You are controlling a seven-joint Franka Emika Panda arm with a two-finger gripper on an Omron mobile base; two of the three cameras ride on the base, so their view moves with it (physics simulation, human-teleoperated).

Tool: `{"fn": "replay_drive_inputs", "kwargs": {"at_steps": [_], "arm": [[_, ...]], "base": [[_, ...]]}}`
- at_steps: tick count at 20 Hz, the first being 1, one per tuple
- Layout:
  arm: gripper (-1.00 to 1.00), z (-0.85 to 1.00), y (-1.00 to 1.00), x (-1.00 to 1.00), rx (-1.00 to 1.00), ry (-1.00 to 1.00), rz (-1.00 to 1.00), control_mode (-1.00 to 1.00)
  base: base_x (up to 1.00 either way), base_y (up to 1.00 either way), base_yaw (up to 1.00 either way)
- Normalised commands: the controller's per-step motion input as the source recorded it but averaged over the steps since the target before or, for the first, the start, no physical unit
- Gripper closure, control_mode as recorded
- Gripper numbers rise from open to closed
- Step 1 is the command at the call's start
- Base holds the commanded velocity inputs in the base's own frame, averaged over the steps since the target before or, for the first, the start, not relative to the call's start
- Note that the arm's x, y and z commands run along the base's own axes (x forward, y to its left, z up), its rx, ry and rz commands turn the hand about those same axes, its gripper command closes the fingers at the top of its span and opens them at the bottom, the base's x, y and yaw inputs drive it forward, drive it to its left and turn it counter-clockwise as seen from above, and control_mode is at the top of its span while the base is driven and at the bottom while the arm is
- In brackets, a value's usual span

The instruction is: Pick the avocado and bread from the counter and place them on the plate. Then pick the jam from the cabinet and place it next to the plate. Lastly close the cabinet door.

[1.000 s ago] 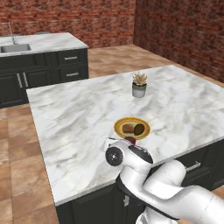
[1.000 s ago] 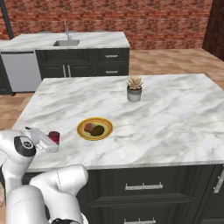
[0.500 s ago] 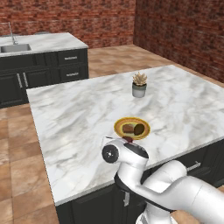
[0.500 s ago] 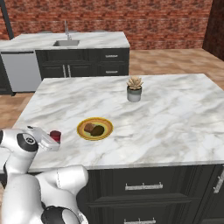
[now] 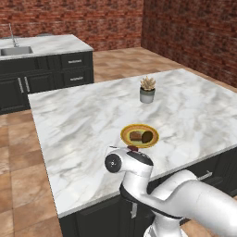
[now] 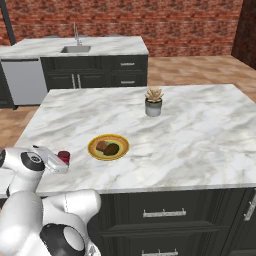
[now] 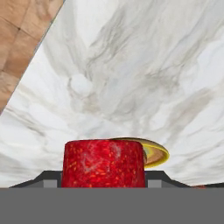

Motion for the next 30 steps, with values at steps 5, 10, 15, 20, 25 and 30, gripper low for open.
{"fn": "replay_drive_inputs", "kwargs": {"at_steps": [5, 10, 15, 20, 25, 30], "arm": [[1.00, -0.18, 0.00, 0.05, 0.00, 0.00, 0.00, -1.00], [1.00, -0.19, 0.00, 0.02, 0.00, 0.00, 0.00, -1.00], [1.00, -0.10, 0.00, 0.00, 0.01, 0.00, 0.00, -1.00], [1.00, 0.00, 0.00, 0.02, 0.00, -0.01, 0.00, -1.00], [1.00, 0.00, -0.01, 0.17, 0.00, -0.03, 0.03, -1.00], [1.00, 0.00, -0.08, 0.25, 0.00, -0.02, 0.04, -1.00]], "base": [[0.00, 0.00, 0.00], [0.00, 0.00, 0.00], [0.00, 0.00, 0.00], [0.00, 0.00, 0.00], [0.00, 0.00, 0.00], [0.00, 0.00, 0.00]]}}
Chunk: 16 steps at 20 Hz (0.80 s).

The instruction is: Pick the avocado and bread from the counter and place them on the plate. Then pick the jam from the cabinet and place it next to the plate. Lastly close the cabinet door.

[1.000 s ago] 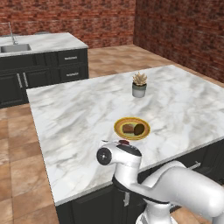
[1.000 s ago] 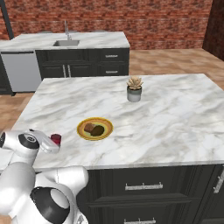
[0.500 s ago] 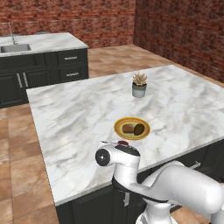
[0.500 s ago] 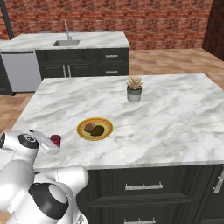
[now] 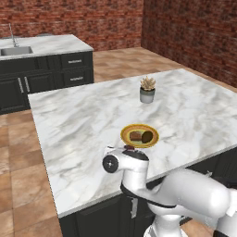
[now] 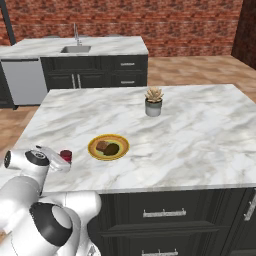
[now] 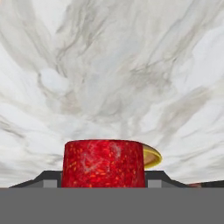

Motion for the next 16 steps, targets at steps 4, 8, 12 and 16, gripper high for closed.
{"fn": "replay_drive_inputs", "kwargs": {"at_steps": [4, 8, 12, 16], "arm": [[1.00, 0.00, -0.06, 0.24, 0.00, 0.00, 0.02, -1.00], [1.00, 0.00, -0.06, 0.14, 0.04, 0.00, 0.01, -1.00], [1.00, -0.01, -0.07, 0.13, 0.10, 0.00, 0.00, -1.00], [1.00, -0.06, -0.10, 0.11, 0.15, 0.01, 0.00, -1.00]], "base": [[0.00, 0.00, 0.00], [0.00, 0.00, 0.00], [0.00, 0.00, 0.00], [0.00, 0.00, 0.00]]}}
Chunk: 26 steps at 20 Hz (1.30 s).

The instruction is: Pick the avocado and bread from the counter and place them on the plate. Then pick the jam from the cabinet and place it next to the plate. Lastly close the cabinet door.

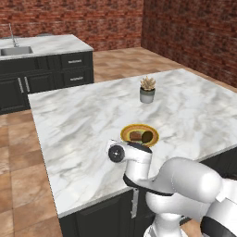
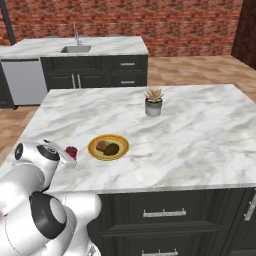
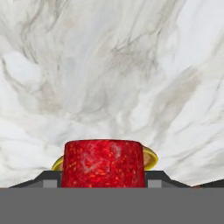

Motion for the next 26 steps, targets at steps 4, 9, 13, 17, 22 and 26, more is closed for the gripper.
{"fn": "replay_drive_inputs", "kwargs": {"at_steps": [4, 9, 13, 17, 22, 26], "arm": [[1.00, -0.20, -0.03, 0.09, 0.13, 0.05, 0.01, -1.00], [1.00, -0.38, 0.00, 0.08, 0.06, 0.10, 0.01, -1.00], [1.00, -0.47, 0.01, 0.10, 0.00, 0.10, 0.02, -1.00], [1.00, -0.35, 0.00, 0.08, 0.00, 0.05, 0.01, -1.00], [1.00, -0.16, 0.00, 0.08, 0.00, 0.01, 0.00, -1.00], [1.00, 0.00, 0.00, 0.00, 0.00, -0.01, 0.00, -1.00]], "base": [[0.00, 0.00, 0.00], [0.00, 0.00, 0.00], [0.00, 0.00, 0.00], [0.00, 0.00, 0.00], [0.00, 0.00, 0.00], [0.00, 0.00, 0.00]]}}
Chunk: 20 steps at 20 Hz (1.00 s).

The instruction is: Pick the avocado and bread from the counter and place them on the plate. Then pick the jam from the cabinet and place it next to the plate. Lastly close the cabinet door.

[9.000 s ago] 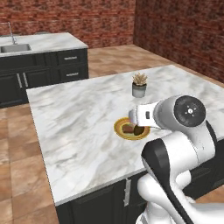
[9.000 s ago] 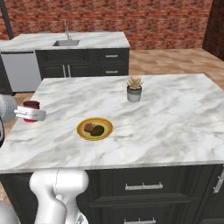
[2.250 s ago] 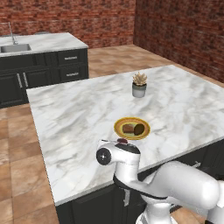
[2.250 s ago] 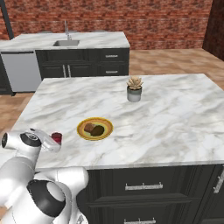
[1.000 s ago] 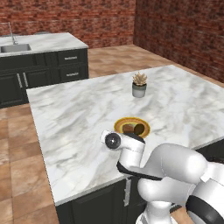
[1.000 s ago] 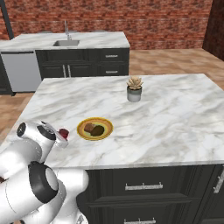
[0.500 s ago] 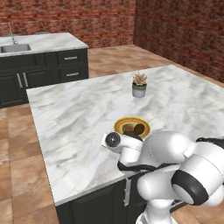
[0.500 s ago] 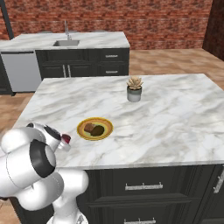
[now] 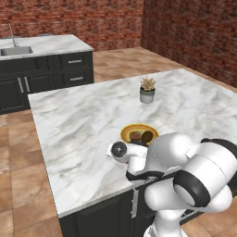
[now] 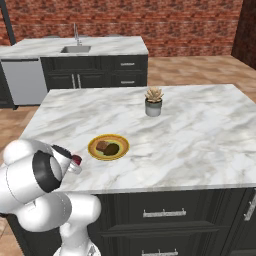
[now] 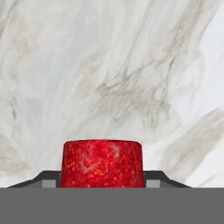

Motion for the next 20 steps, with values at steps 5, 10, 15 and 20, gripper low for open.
{"fn": "replay_drive_inputs", "kwargs": {"at_steps": [5, 10, 15, 20], "arm": [[1.00, 0.00, 0.00, 0.08, 0.00, -0.06, 0.00, -1.00], [1.00, 0.02, 0.00, 0.31, 0.00, -0.07, 0.00, -1.00], [1.00, 0.00, 0.00, 0.30, 0.00, -0.04, 0.00, -1.00], [1.00, -0.09, 0.00, 0.16, 0.00, 0.00, 0.00, -1.00]], "base": [[0.00, 0.00, 0.00], [0.00, 0.00, 0.00], [0.00, 0.00, 0.00], [0.00, 0.00, 0.00]]}}
